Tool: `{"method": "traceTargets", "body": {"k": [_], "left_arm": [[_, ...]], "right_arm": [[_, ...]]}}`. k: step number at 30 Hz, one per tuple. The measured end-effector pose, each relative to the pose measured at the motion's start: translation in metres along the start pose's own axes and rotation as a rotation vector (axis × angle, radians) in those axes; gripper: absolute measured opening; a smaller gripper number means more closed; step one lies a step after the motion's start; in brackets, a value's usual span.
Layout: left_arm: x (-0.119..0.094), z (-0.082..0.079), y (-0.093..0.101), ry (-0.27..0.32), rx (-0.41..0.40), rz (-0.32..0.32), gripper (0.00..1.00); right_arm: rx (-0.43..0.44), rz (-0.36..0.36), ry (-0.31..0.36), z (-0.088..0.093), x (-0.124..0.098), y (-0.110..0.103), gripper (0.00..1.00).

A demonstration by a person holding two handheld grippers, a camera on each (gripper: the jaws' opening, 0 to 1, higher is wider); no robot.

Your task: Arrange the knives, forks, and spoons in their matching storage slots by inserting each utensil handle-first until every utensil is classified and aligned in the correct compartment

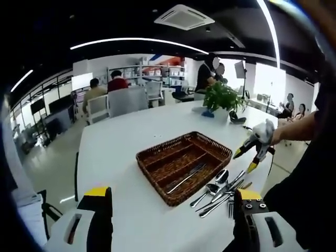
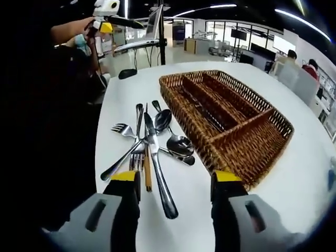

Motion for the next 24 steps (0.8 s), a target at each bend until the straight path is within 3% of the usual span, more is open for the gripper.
{"method": "traceTargets", "body": {"k": [24], "left_arm": [[-0.005, 0.005, -0.007, -0.008, -0.021, -0.028, 1.00]], "right_arm": [[-0.075, -0.060, -0.071, 0.014, 0.036, -0.010, 0.33]]}}
Point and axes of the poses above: the point that each gripper's makers call its tool centre point, and the gripper's own axes: x roughly forward along the fingers, y roughly to its right, z roughly out of its underside, the point moved 3 cm from there along -x, roughly backward along the fingers, and after that the axes turned 14 degrees about -x, right-handed, at the moved point
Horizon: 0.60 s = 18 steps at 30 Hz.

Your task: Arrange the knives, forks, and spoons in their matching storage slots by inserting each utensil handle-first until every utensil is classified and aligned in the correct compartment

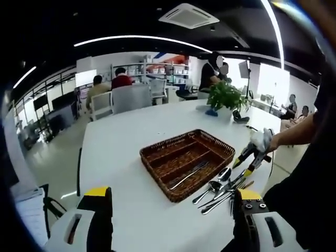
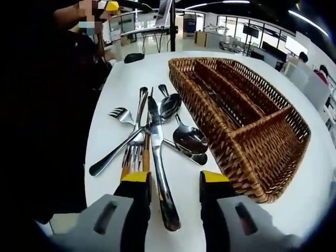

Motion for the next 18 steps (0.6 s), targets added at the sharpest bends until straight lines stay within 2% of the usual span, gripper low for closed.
{"method": "traceTargets", "body": {"k": [7, 18], "left_arm": [[0.0002, -0.0004, -0.0015, 0.002, -0.005, -0.006, 1.00], [0.0011, 0.0001, -0.0020, 0.000, -0.009, -0.011, 1.00]], "right_arm": [[0.008, -0.040, 0.005, -0.0015, 0.0029, -0.0028, 0.30], [-0.019, -0.057, -0.010, 0.0031, 0.0046, -0.0053, 0.24]]}}
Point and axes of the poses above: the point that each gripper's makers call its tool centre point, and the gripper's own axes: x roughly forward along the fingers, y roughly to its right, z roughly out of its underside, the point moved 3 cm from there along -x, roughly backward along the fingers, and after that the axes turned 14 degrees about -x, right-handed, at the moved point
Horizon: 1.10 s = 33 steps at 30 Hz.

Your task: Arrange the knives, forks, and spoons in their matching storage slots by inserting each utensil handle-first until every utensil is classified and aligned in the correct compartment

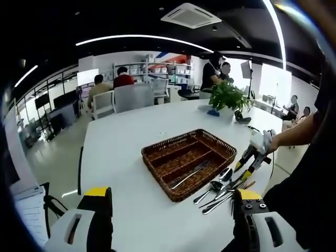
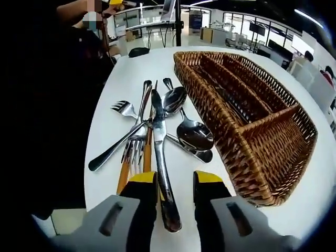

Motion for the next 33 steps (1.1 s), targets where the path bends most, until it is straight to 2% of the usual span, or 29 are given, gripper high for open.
{"method": "traceTargets", "body": {"k": [6, 21, 23, 33], "left_arm": [[0.000, 0.002, 0.001, -0.004, -0.001, -0.002, 1.00], [-0.005, 0.004, -0.004, -0.010, -0.001, -0.013, 1.00], [-0.005, 0.004, -0.004, -0.011, 0.000, -0.013, 1.00], [-0.001, 0.008, -0.004, -0.022, 0.006, -0.008, 1.00]], "right_arm": [[-0.039, -0.005, 0.005, -0.005, 0.006, -0.001, 0.11], [-0.151, -0.091, 0.009, -0.017, 0.015, -0.004, 0.06], [-0.192, -0.099, 0.009, -0.018, 0.016, -0.004, 0.05], [-0.215, -0.123, -0.010, -0.018, 0.013, -0.010, 0.03]]}}
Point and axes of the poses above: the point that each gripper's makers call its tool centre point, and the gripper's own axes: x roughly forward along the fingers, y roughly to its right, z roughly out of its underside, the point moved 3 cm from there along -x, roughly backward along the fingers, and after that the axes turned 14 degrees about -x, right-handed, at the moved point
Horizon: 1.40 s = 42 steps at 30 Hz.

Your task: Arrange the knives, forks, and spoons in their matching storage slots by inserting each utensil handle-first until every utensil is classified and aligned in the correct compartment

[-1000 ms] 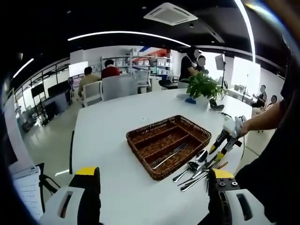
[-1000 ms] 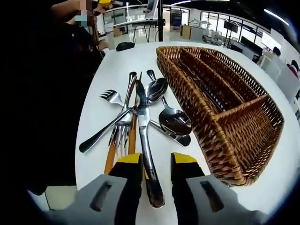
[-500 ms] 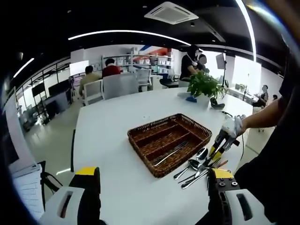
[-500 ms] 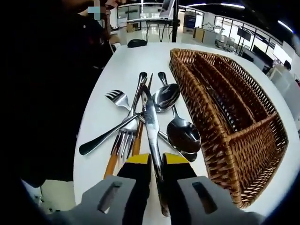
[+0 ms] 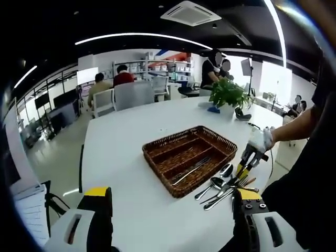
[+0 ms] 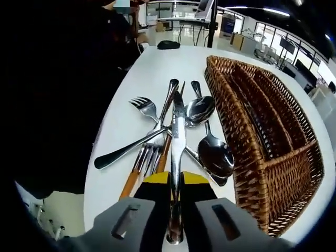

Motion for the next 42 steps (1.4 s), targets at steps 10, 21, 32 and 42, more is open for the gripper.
{"method": "traceTargets", "body": {"k": [10, 21, 32, 42], "left_arm": [[0.009, 0.002, 0.007, -0.012, 0.014, 0.018, 1.00], [0.010, -0.001, 0.010, 0.000, 0.019, 0.023, 1.00], [0.010, -0.002, 0.016, 0.011, 0.032, 0.031, 1.00], [0.007, -0.007, 0.020, 0.034, 0.044, 0.038, 1.00]], "right_arm": [[-0.009, 0.013, -0.010, -0.004, -0.015, 0.006, 0.02], [0.026, 0.031, -0.056, -0.011, -0.035, 0.015, 0.02], [0.046, 0.047, -0.093, -0.027, -0.063, 0.027, 0.02], [0.039, 0.066, -0.108, -0.042, -0.084, 0.032, 0.02]]}}
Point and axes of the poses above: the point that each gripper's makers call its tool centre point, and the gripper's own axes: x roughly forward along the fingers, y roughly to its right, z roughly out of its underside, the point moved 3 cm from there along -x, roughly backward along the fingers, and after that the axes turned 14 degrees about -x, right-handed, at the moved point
